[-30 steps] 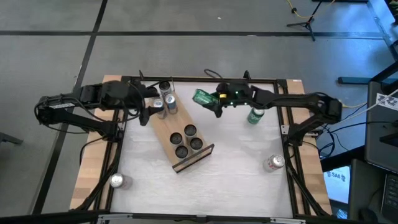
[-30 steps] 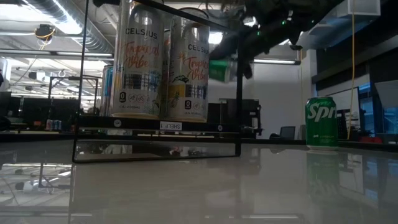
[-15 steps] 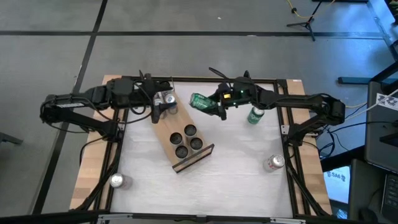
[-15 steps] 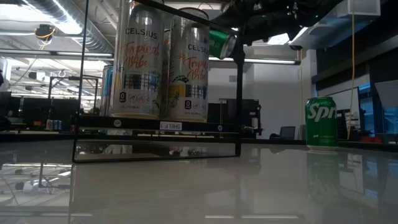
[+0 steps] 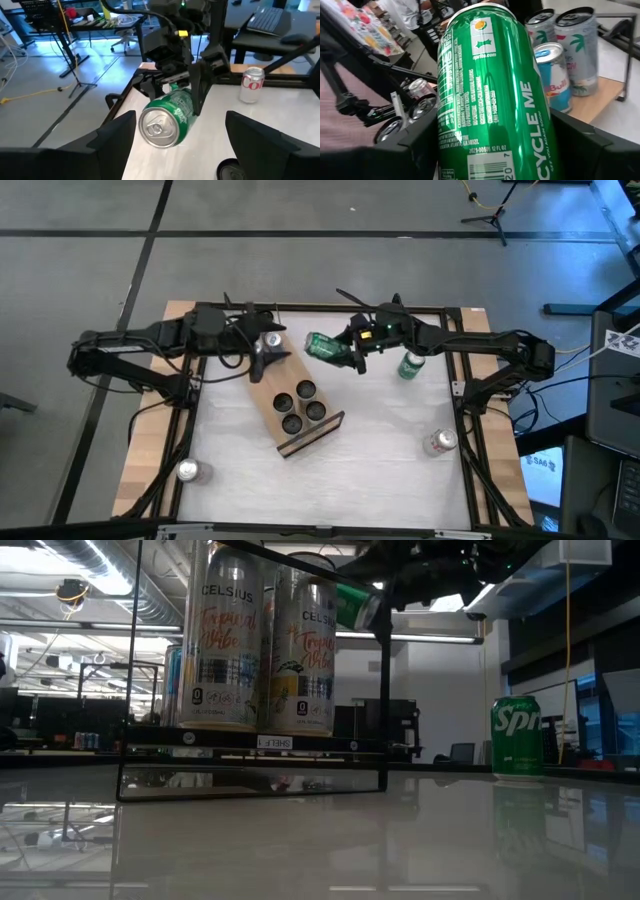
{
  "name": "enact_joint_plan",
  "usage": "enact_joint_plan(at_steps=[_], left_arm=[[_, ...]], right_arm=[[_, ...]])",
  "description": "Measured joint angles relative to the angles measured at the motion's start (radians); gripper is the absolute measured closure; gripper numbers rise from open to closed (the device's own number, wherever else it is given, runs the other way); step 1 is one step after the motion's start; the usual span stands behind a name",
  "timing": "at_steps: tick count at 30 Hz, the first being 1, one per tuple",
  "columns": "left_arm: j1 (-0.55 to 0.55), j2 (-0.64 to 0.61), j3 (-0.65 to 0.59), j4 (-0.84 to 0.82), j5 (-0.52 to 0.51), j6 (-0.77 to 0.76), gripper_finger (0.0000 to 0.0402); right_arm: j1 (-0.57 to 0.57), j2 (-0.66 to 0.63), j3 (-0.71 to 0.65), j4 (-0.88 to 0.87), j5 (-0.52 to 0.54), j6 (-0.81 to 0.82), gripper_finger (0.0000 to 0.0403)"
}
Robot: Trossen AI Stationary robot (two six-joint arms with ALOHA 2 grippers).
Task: Place canned beverage on shelf
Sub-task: Put the green soda can on the shelf
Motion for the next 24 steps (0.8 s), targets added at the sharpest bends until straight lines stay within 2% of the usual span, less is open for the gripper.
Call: enact_joint_plan(at_steps=[7,11,17,24], left_arm=[[0.000,0.062,0.000,0.008,0.005,0.071,0.0104],[0.000,0.108,0.000,0.030,0.047,0.137,0.0104],[0.000,0.176,0.000,0.064,0.103,0.168,0.0104],[0.000,0.204,0.000,0.062,0.110,0.167,0.0104]], right_arm=[[0.000,0.000,0.000,0.023,-0.123,0.000,0.0103],[0.000,0.000,0.000,0.019,-0.185,0.000,0.0102],[0.000,0.000,0.000,0.019,-0.219,0.000,0.0102],[0.000,0.000,0.000,0.016,-0.290,-0.003,0.0102]])
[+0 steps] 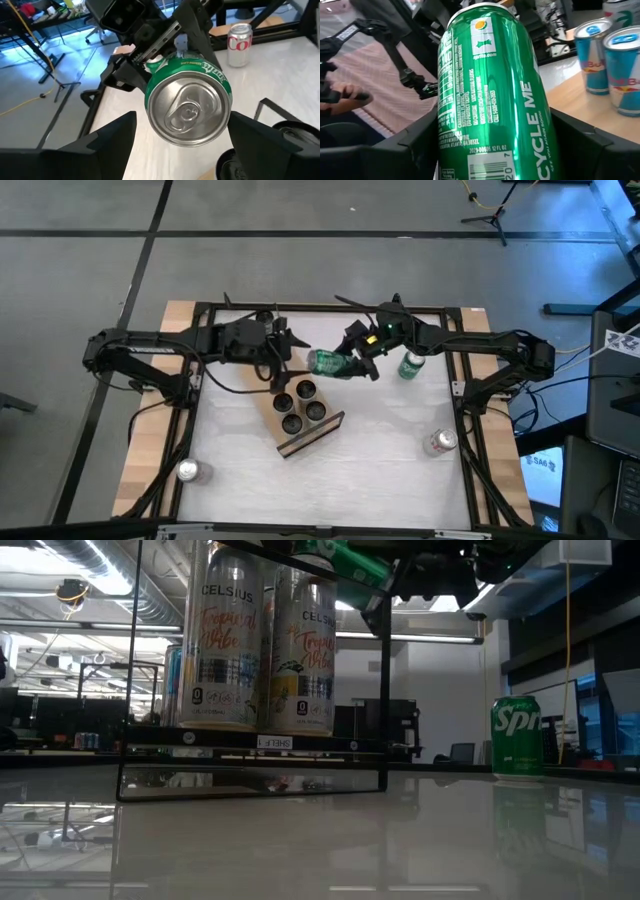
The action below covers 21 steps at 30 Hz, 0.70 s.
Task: Place canned beverage on shelf
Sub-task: Put the green soda can on the shelf
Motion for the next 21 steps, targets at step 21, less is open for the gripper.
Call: enact_joint_plan(at_steps=[21], left_arm=[[-0.001,0.027,0.000,0.050,0.031,-0.009,0.0104]], right_arm=[[0.011,0.001,0.001,0.003,-0.022,0.000,0.0102]])
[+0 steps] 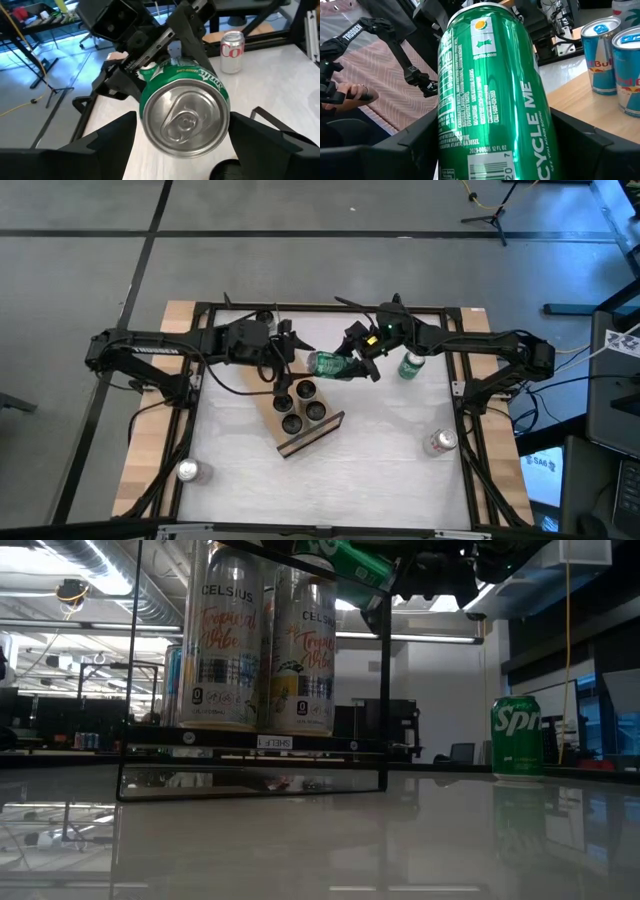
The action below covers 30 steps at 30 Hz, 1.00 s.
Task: Place canned beverage on shelf
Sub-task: Put the green soda can on the shelf
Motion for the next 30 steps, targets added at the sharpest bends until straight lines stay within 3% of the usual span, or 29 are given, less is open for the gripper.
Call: enact_joint_plan(at_steps=[8,26,30], left_arm=[[0.000,0.044,0.000,0.039,0.094,0.021,0.0103],[0.001,0.055,0.000,0.055,0.143,0.025,0.0103],[0.001,0.057,0.000,0.056,0.146,0.029,0.0085]], right_arm=[[0.017,0.000,0.000,-0.015,-0.026,0.000,0.0102],[0.017,0.000,-0.001,-0.011,-0.034,0.063,0.0102],[0.017,0.000,0.000,-0.011,-0.026,0.066,0.0102]])
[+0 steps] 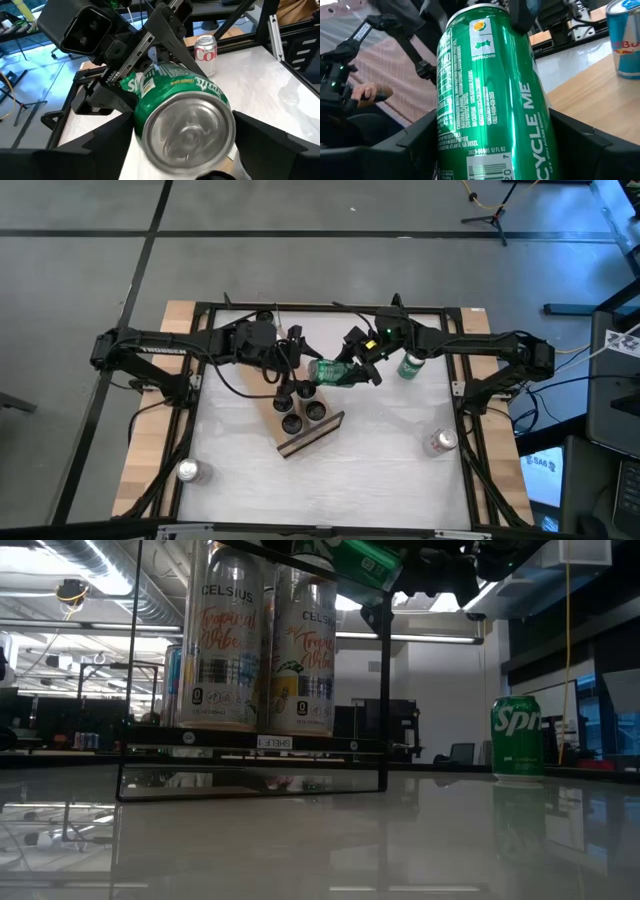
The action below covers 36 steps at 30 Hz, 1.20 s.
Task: Place canned beverage on shelf
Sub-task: Put the green soda can on the shelf
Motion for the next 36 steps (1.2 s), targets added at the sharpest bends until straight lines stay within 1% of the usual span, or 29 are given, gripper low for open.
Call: enact_joint_plan(at_steps=[6,10,25,28,31,36], left_arm=[[0.000,0.004,0.000,0.006,-0.006,0.002,0.0027],[0.000,0.004,0.000,0.002,-0.005,-0.001,0.0008],[0.000,0.084,0.000,0.062,-0.009,-0.004,0.0005],[-0.001,0.085,0.000,0.065,-0.011,-0.004,0.0005],[-0.002,0.084,0.000,0.067,-0.041,-0.004,0.0005],[-0.002,0.084,0.000,0.067,-0.057,-0.003,0.0005]], right_arm=[[0.000,0.000,0.000,0.016,0.018,0.004,0.0102],[0.000,0.000,0.000,0.014,0.017,0.000,0.0102],[-0.001,0.000,0.000,0.011,0.001,0.027,0.0102],[-0.002,0.000,0.000,0.011,-0.001,0.062,0.0102],[-0.003,0.000,0.000,0.010,-0.001,0.098,0.0102],[-0.003,0.000,0.000,0.009,-0.018,0.204,0.0102]])
